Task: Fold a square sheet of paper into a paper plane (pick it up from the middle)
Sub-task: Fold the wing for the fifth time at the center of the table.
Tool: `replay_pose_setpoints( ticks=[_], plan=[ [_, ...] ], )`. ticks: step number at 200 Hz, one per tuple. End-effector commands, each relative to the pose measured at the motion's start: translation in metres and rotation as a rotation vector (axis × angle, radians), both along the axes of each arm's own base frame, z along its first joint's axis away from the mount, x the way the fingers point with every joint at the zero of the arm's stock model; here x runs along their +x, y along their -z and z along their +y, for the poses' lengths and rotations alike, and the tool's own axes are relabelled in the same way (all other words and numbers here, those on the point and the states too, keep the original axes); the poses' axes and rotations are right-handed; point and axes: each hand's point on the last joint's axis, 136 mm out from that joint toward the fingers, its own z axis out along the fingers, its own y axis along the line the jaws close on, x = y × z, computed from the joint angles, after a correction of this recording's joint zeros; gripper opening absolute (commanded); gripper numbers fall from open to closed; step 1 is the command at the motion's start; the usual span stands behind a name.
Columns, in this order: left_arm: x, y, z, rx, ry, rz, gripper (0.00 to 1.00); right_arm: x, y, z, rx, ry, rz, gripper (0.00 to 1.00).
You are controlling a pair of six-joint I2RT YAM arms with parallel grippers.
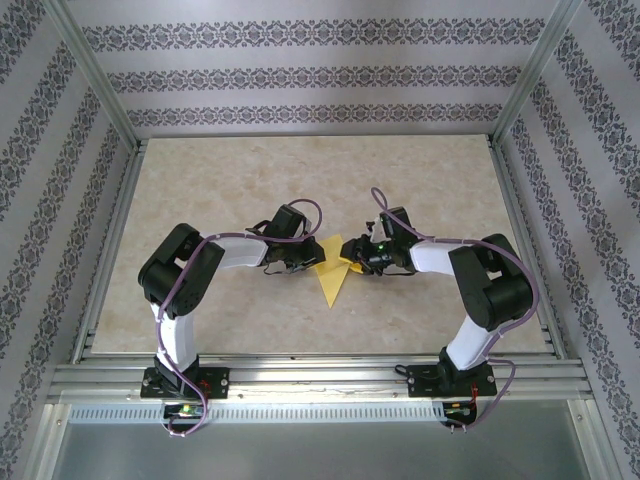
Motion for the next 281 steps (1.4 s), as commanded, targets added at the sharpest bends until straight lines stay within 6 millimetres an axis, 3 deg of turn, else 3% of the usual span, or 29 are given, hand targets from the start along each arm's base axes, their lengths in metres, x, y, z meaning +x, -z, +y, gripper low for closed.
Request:
replay_pose_setpoints(
  ticks=[1,66,117,215,247,281],
  plan=[
    [-0.002,0.012,0.002,0.005,0.021,0.026,0.16,0.008,-0.016,0.006,0.076,-0.073,-0.047,0.38],
    [0.001,0.014,-0.004,-0.01,0.053,0.029,0.13,0.015,-0.006,0.008,0.03,-0.132,-0.019,0.34],
    [0.002,0.018,-0.003,-0.01,0.072,0.024,0.12,0.007,0.003,0.0,-0.041,-0.165,0.019,0.26],
    [0.0,0.021,-0.003,0.026,0.166,0.032,0.12,0.017,-0.004,-0.008,-0.016,-0.162,-0.008,0.15],
    [0.002,0.021,-0.002,0.033,0.166,0.028,0.12,0.017,-0.003,-0.008,-0.001,-0.176,0.005,0.05],
    [0.005,0.015,-0.004,0.026,0.164,0.014,0.13,0.017,-0.003,-0.009,-0.003,-0.17,0.008,0.02]
  ],
)
